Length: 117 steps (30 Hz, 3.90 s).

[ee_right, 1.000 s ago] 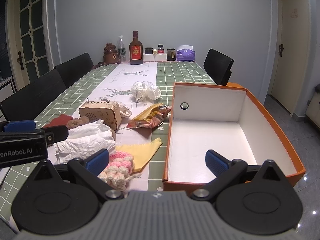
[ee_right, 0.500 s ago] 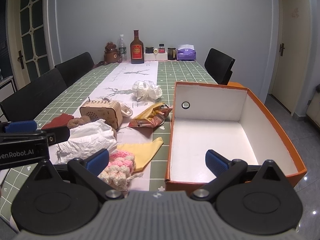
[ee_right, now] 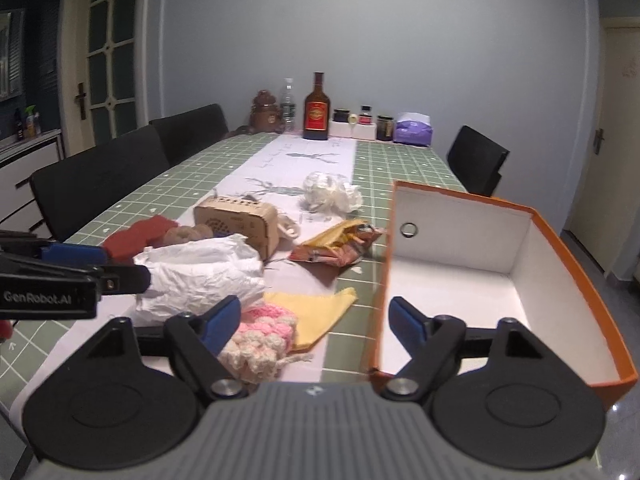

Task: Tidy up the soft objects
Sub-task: 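Grasp the white plastic bag with the left gripper while the right grasps the pink-white knitted hat, then carry the bag and hat over the orange box with both grippers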

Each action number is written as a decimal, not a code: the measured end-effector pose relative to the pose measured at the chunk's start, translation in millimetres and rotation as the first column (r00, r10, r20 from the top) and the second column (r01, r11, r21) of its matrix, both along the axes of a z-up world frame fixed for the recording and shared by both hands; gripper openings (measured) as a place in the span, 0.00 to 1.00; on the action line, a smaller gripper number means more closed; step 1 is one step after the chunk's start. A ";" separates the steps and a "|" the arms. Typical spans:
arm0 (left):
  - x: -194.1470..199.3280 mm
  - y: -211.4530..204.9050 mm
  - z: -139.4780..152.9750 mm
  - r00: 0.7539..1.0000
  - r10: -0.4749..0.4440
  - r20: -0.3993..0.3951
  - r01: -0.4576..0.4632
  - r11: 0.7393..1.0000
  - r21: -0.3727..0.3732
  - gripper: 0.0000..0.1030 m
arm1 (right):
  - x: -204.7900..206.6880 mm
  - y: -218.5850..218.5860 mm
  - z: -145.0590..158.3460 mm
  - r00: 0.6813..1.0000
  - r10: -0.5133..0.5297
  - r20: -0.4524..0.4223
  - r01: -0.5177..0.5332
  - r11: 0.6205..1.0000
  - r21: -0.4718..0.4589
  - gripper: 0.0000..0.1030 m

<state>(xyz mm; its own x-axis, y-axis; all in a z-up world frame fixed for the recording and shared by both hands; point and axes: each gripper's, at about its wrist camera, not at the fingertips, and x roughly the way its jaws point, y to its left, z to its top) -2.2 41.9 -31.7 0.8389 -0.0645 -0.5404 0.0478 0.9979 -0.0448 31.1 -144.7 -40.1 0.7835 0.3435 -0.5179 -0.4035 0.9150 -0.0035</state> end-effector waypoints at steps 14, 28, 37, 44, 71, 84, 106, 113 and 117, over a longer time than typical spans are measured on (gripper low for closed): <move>38.7 -17.2 -22.3 0.965 -0.262 -0.018 0.255 0.917 0.308 0.83 | 59.1 30.2 -15.2 0.982 0.139 -0.126 -0.139 0.990 0.011 0.35; 60.7 -27.3 -62.5 0.967 -0.242 -0.084 0.255 0.867 0.429 0.47 | 80.7 45.7 -34.9 0.962 0.161 -0.219 -0.158 0.987 0.033 0.36; 49.7 -12.7 -42.4 0.985 -0.173 -0.018 0.170 0.941 0.292 0.19 | 75.1 46.9 -38.9 0.962 0.173 -0.209 -0.175 0.985 0.011 0.39; 34.1 24.6 -7.7 0.999 -0.020 0.028 0.020 1.000 0.017 0.18 | 63.7 52.5 -42.8 0.962 0.186 -0.201 -0.184 0.982 0.028 0.74; 29.6 18.2 -15.8 0.999 0.045 0.032 -0.043 0.997 -0.057 0.19 | 59.1 53.5 -70.7 0.979 0.128 -0.160 -0.119 0.991 0.063 0.29; 19.4 -0.7 22.0 0.997 0.006 0.071 -0.007 1.000 0.009 0.19 | 41.2 26.2 -9.4 0.983 0.183 -0.036 -0.178 0.978 0.106 0.29; 112.7 -155.4 57.8 0.887 -0.435 -0.156 0.431 0.900 -0.062 0.18 | 98.9 -132.1 53.6 0.987 0.014 -0.158 -0.045 0.979 -0.198 0.30; 149.8 -193.2 13.8 0.803 -0.464 -0.374 0.495 0.869 -0.016 0.18 | 134.0 -153.9 14.8 0.944 -0.006 -0.331 -0.091 0.957 -0.277 0.30; 160.7 -203.2 -1.4 0.778 -0.451 -0.437 0.507 0.862 0.013 0.18 | 155.1 -152.0 -5.1 0.914 0.008 -0.405 -0.138 0.946 -0.294 0.30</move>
<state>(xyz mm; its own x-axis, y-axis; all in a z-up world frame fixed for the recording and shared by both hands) 158.6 -161.3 -33.0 0.4194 -0.3088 -0.8537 0.5269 0.8486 -0.0481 186.2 -296.7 -45.2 0.4717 0.1627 -0.8666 -0.4965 0.8612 -0.1086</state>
